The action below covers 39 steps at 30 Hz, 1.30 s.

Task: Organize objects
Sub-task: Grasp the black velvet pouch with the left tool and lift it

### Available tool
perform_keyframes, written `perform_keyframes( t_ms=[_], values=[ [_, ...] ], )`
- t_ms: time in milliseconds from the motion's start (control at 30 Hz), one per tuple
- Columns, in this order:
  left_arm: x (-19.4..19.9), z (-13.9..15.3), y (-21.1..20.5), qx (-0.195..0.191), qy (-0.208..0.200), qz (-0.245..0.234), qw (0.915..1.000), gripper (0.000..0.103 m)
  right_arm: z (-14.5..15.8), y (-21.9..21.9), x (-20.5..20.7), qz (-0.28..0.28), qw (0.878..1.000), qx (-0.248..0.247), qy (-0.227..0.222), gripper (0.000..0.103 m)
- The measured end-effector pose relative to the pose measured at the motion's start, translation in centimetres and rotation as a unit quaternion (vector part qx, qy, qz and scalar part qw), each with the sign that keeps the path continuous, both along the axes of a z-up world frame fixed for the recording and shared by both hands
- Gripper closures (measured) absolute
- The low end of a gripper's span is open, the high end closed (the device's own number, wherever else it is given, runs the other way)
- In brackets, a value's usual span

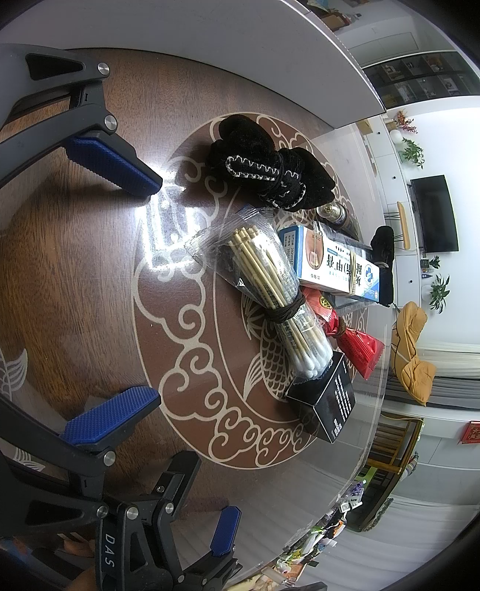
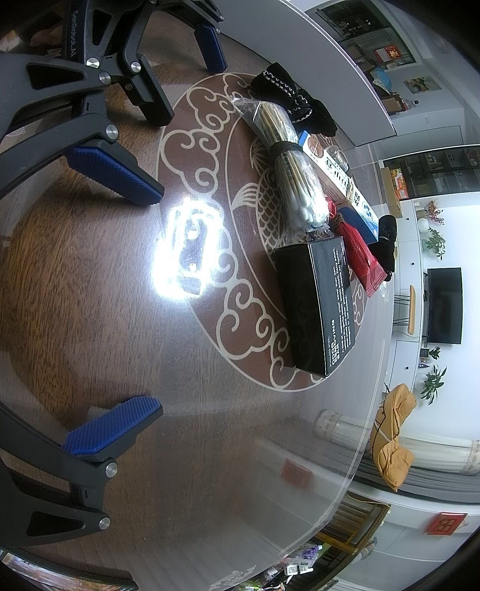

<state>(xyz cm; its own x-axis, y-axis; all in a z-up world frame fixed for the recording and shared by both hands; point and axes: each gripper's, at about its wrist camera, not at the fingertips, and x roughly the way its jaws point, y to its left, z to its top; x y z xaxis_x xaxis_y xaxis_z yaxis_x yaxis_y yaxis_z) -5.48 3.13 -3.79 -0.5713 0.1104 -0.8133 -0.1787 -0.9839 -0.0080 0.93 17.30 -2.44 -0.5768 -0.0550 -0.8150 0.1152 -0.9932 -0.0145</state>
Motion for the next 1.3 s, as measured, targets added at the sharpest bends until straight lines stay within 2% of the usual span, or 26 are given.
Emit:
perform_keyframes(
  t_ms=[133, 267, 367, 433, 500, 600, 667, 700, 767, 800, 933, 1133, 1200, 1267, 1300],
  values=[
    [0.0, 0.0, -0.3, 0.008, 0.001, 0.002, 1.0, 0.0, 0.0, 0.0, 0.0, 0.0, 1.0, 0.0, 0.0, 0.0],
    [1.0, 0.7, -2.8, 0.064, 0.015, 0.029, 0.9974, 0.0, 0.0, 0.0, 0.0, 0.0, 1.0, 0.0, 0.0, 0.0],
    [0.0, 2.9, -5.0, 0.063, 0.048, 0.06, 0.9951, 0.0, 0.0, 0.0, 0.0, 0.0, 1.0, 0.0, 0.0, 0.0],
    [-2.0, 4.3, -6.3, 0.063, 0.06, 0.07, 0.9937, 0.0, 0.0, 0.0, 0.0, 0.0, 1.0, 0.0, 0.0, 0.0],
    [-4.6, 4.7, -6.9, 0.053, 0.053, 0.074, 0.9944, 0.0, 0.0, 0.0, 0.0, 0.0, 1.0, 0.0, 0.0, 0.0],
    [-8.2, 3.7, -7.4, 0.033, 0.021, 0.078, 0.9962, 0.001, 0.0, 0.0, 0.0, 0.0, 1.0, 0.0, 0.0, 0.0],
    [-9.8, 2.6, -7.8, 0.033, -0.002, 0.075, 0.9967, 0.025, 0.0, 0.0, 0.0, 0.0, 1.0, 0.0, 0.0, 0.0],
    [-10.5, 2.0, -8.1, 0.031, -0.014, 0.073, 0.9967, 0.032, 0.0, 0.0, 0.0, 0.0, 1.0, 0.0, 0.0, 0.0],
    [-10.7, 1.2, -8.4, 0.033, -0.019, 0.07, 0.9968, 0.064, 0.0, 0.0, 0.0, 0.0, 1.0, 0.0, 0.0, 0.0],
    [-10.5, 0.9, -8.5, 0.031, -0.019, 0.069, 0.9969, 0.066, 0.0, 0.0, 0.0, 0.0, 1.0, 0.0, 0.0, 0.0],
    [-7.9, 0.9, -7.9, 0.021, -0.001, 0.068, 0.9975, 0.066, 0.0, 0.0, 0.0, 0.0, 1.0, 0.0, 0.0, 0.0],
    [-1.0, 1.1, -7.2, 0.025, 0.0, 0.083, 0.9963, 0.063, 0.0, 0.0, 0.0, 0.0, 1.0, 0.0, 0.0, 0.0],
    [0.6, 1.0, -6.8, 0.009, 0.008, 0.088, 0.9961, 0.053, 0.0, 0.0, 0.0, 0.0, 1.0, 0.0, 0.0, 0.0],
    [1.0, 0.7, -6.7, -0.008, 0.009, 0.087, 0.9961, 0.021, 0.0, 0.0, 0.0, 0.0, 1.0, 0.0, 0.0, 0.0],
    [1.0, 0.6, -6.8, -0.009, 0.011, 0.086, 0.9962, 0.018, 0.0, 0.0, 0.0, 0.0, 1.0, 0.0, 0.0, 0.0]
  ],
)
